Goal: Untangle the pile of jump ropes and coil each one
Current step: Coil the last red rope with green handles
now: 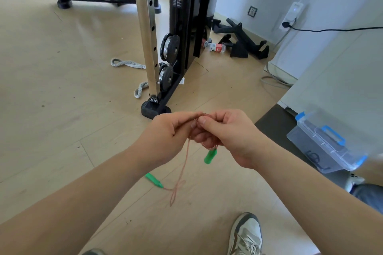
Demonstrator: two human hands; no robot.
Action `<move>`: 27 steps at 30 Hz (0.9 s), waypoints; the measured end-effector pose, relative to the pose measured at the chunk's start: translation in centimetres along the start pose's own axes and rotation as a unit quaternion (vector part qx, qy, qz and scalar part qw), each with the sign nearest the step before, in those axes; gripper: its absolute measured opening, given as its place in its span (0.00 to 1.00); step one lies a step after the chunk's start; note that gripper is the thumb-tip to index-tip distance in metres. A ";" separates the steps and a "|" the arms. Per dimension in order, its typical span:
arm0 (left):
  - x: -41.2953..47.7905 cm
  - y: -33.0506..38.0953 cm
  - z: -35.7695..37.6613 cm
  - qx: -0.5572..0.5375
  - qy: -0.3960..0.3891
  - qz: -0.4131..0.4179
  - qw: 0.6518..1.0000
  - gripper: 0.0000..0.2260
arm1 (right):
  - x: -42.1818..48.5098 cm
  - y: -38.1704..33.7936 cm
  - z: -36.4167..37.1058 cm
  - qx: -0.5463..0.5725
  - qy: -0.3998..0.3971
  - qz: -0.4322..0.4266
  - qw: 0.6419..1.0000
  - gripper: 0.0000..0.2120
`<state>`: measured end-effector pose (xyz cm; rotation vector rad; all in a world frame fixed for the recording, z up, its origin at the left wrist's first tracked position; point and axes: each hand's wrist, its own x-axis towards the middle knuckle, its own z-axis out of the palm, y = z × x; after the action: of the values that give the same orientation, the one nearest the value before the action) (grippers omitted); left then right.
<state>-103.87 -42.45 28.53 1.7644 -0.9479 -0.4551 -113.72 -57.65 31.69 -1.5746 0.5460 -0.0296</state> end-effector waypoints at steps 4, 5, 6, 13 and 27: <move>0.7 0.2 -1.4 0.013 -0.009 -0.035 0.999 0.07 | -0.1 -0.7 -0.4 -0.046 -0.027 -0.004 0.999 0.13; 0.7 0.0 -1.7 0.033 -0.004 -0.029 0.999 0.06 | -0.2 -0.9 -0.3 -0.057 -0.044 0.005 0.997 0.14; 0.7 -0.2 -1.9 0.046 0.008 -0.017 0.999 0.06 | -0.2 -1.0 -0.2 -0.058 -0.056 0.017 0.997 0.14; -1.1 -1.3 2.6 0.239 -0.125 -0.054 0.961 0.08 | 0.0 -1.9 0.4 0.173 0.112 0.041 0.978 0.13; 0.6 0.7 -1.4 0.211 0.007 0.155 0.965 0.06 | 0.0 -1.0 0.5 -0.195 0.009 -0.048 0.980 0.22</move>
<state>-102.73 -42.17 29.78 1.9403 -1.3591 -0.0374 -113.22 -57.24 32.58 -1.9854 0.5093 -0.0105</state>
